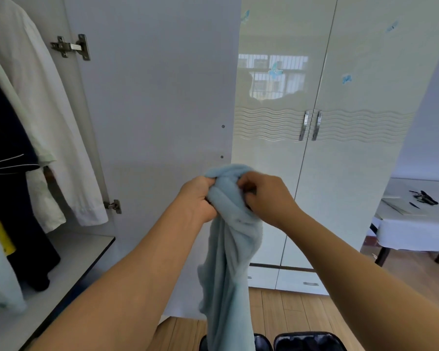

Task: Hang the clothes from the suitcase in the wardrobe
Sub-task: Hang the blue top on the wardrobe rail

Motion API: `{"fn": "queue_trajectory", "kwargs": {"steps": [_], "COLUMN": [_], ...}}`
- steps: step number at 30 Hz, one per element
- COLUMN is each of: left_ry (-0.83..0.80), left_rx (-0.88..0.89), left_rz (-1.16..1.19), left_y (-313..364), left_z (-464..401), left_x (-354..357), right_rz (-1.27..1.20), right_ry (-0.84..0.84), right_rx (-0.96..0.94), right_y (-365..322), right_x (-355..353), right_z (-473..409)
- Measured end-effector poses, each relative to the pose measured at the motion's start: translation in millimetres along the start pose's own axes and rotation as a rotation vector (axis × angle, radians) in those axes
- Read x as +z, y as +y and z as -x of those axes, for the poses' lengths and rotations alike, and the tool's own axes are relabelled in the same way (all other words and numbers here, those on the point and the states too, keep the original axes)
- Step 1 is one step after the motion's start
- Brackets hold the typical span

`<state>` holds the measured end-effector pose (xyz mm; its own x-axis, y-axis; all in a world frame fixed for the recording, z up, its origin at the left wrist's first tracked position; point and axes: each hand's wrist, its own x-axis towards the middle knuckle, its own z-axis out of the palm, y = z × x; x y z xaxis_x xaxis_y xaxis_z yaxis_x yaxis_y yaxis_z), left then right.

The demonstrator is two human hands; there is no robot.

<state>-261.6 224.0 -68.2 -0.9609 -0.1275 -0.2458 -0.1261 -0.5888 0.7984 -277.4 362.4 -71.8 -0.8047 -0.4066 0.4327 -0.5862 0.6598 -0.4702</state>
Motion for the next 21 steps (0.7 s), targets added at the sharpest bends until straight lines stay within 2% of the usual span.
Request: {"fn": "queue_trajectory", "kwargs": {"steps": [3, 5, 8, 10, 12, 15, 18, 20, 21], "left_ry": [0.103, 0.122, -0.041, -0.122, -0.121, 0.008, 0.223, 0.43, 0.458], "left_rx": [-0.02, 0.014, -0.097, -0.144, -0.101, 0.132, 0.41, 0.748, 0.948], "left_rz": [0.047, 0.013, -0.015, -0.095, -0.158, -0.313, -0.642, -0.956, -1.054], "left_y": [-0.9, -3.4, -9.3, -8.9, -5.4, -2.4, -6.8, -7.3, -6.2], "left_z": [-4.2, -7.3, 0.5, 4.2, 6.2, 1.4, 3.9, 7.8, 14.6], "left_x": [-4.6, -4.6, -4.7, -9.0, -16.6, -29.3, -28.6, -24.8, -20.0], "right_rz": [-0.15, -0.086, 0.175, 0.255, 0.131, -0.262, -0.458, -0.558, -0.581], "right_ry": [-0.237, -0.342, -0.471, -0.459, -0.343, -0.103, 0.014, 0.087, 0.113], "right_rx": [0.028, -0.029, -0.021, 0.011, 0.109, 0.262, 0.362, 0.464, 0.495], "right_y": [5.0, 2.2, -1.5, 2.6, 11.8, 18.2, 13.9, 12.3, 10.8], "right_x": [1.7, 2.0, 0.8, -0.7, -4.0, -9.8, -5.6, -2.1, -1.2], "right_z": [1.6, -0.2, -3.0, -3.8, -5.3, -6.6, -8.6, -11.6, -12.7]}}
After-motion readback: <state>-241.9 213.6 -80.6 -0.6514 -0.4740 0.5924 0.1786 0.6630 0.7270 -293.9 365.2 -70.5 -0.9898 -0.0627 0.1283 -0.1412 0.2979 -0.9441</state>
